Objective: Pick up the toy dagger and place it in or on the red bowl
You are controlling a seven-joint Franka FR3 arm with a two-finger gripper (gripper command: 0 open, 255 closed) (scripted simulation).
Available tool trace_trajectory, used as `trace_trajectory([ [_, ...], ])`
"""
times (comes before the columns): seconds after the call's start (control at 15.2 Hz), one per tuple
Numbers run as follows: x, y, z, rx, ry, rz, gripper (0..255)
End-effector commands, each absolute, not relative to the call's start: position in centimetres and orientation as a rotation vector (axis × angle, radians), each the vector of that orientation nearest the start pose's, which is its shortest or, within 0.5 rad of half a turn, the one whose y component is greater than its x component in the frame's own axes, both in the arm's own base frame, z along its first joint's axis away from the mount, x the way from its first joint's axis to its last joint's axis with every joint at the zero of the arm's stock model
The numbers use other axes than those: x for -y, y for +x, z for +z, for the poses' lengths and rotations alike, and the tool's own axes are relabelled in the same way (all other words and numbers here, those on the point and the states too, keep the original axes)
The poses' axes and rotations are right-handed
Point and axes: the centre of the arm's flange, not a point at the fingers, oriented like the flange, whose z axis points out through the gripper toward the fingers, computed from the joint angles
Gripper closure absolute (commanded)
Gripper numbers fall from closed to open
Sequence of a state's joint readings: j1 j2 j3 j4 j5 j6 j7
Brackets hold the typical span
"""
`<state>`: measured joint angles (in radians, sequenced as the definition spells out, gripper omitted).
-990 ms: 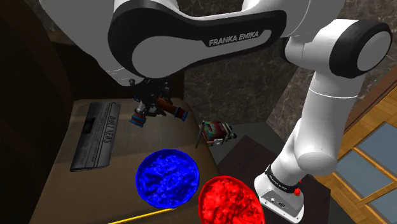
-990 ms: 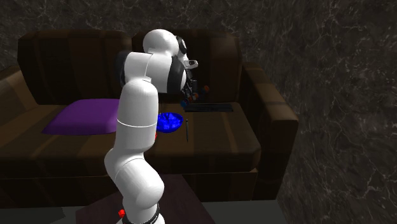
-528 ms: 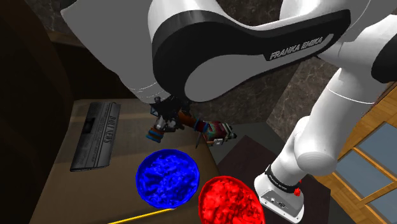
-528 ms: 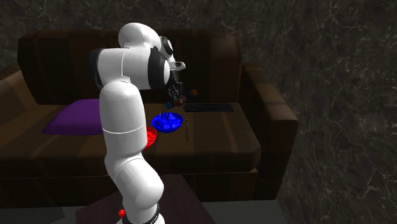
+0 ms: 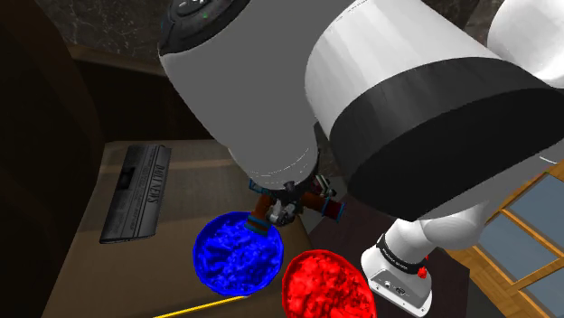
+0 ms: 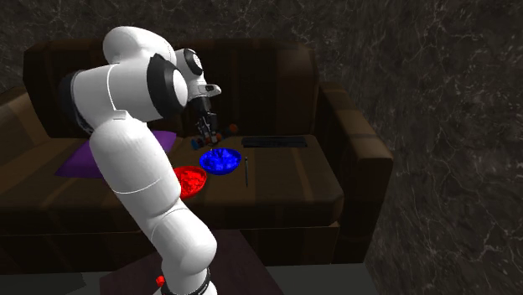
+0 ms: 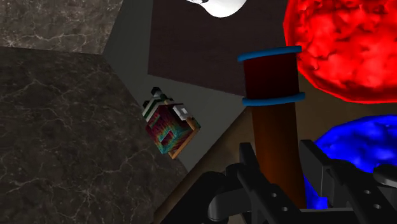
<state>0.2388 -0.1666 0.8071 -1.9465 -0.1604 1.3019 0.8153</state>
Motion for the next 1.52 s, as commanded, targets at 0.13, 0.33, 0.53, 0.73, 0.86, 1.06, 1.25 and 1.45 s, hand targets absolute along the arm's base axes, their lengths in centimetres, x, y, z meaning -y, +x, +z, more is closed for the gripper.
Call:
trace_trajectory([
  [0.13, -39.7, 18.0, 50.2, -0.24, 2.538, -0.124, 255],
  [0.33, -39.6, 14.0, 50.2, -0.24, 2.538, -0.124, 255],
  [0.53, -39.6, 10.1, 50.3, -0.24, 2.538, -0.124, 255],
  [0.73, -39.6, 8.9, 49.2, -0.24, 2.538, -0.124, 255],
  [0.86, -39.6, 8.9, 48.2, -0.24, 2.538, -0.124, 255],
  [1.06, -39.6, 8.9, 46.6, -0.24, 2.538, -0.124, 255],
  [1.25, -39.6, 8.9, 45.0, -0.24, 2.538, -0.124, 255],
  [1.45, -39.6, 8.9, 43.4, -0.24, 2.538, -0.124, 255],
])
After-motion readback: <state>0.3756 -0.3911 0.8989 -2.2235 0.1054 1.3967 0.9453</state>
